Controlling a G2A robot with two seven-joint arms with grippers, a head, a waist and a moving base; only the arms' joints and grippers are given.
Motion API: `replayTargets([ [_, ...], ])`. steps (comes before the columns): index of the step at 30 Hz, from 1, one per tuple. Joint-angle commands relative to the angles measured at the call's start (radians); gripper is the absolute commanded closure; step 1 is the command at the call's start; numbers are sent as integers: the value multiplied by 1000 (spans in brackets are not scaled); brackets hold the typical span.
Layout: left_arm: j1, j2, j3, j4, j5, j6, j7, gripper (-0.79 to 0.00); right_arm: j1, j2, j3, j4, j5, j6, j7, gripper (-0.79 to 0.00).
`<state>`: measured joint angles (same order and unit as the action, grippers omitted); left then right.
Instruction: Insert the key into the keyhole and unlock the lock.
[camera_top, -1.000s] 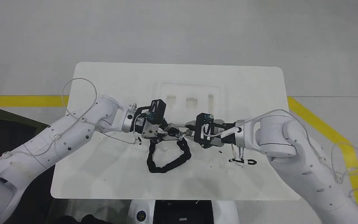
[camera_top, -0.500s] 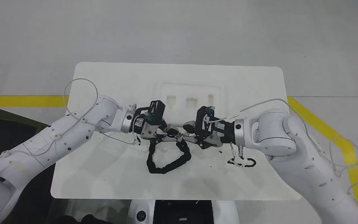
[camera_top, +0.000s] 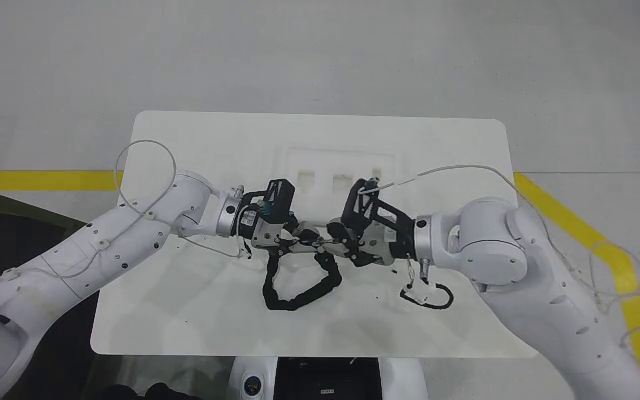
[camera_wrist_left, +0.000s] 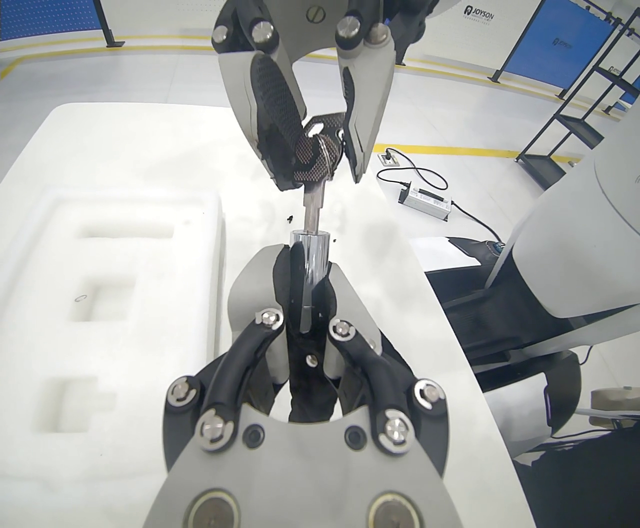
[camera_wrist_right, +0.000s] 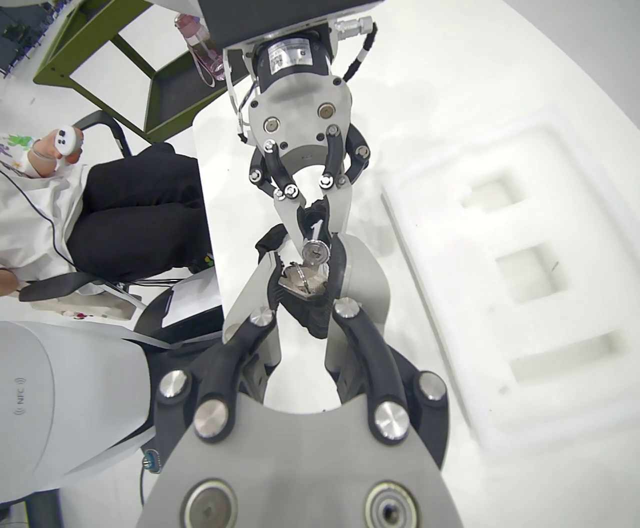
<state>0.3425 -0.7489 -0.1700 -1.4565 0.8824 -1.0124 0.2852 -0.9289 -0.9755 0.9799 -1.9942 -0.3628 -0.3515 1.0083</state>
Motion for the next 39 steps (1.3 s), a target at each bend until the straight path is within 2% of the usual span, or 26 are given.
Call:
replayTargets([
  [1, 0, 0, 0, 2, 1, 0, 1, 0, -1, -2, -3, -1, 22, 39, -3, 0],
  [6, -2, 1, 0, 3, 1, 0, 6, 0, 3, -9, -18, 6, 70, 104, -2, 0],
  [14, -2, 4, -2, 6, 6, 0, 14, 0, 9, -19, -32, 5, 102, 282, 3, 0],
  [20, 1, 7, -5, 7, 9, 0, 18, 0, -1, -22, -25, -12, 118, 333, -12, 0],
  [21, 2, 7, -6, 7, 10, 0, 18, 0, -3, -22, -23, -16, 119, 337, -12, -126],
  [22, 3, 8, -6, 7, 11, 0, 18, 0, -4, -22, -20, -21, 117, 336, -11, -320],
  [23, 4, 8, -7, 7, 11, 0, 19, 0, -6, -21, -18, -24, 114, 333, -9, -579],
  [24, 4, 8, -7, 9, 10, 0, 19, 0, -8, -21, -16, -28, 111, 330, -7, -785],
  [34, 8, 10, -12, 6, 12, 0, 12, 0, -37, -7, 37, -78, 25, 266, 12, -773],
  [37, 7, 10, -14, 4, 14, 0, 7, 0, -51, -3, 53, -86, 23, 269, 18, -376],
  [39, 8, 10, -17, 4, 16, 0, 6, 0, -58, -2, 59, -82, 25, 267, 19, -200],
])
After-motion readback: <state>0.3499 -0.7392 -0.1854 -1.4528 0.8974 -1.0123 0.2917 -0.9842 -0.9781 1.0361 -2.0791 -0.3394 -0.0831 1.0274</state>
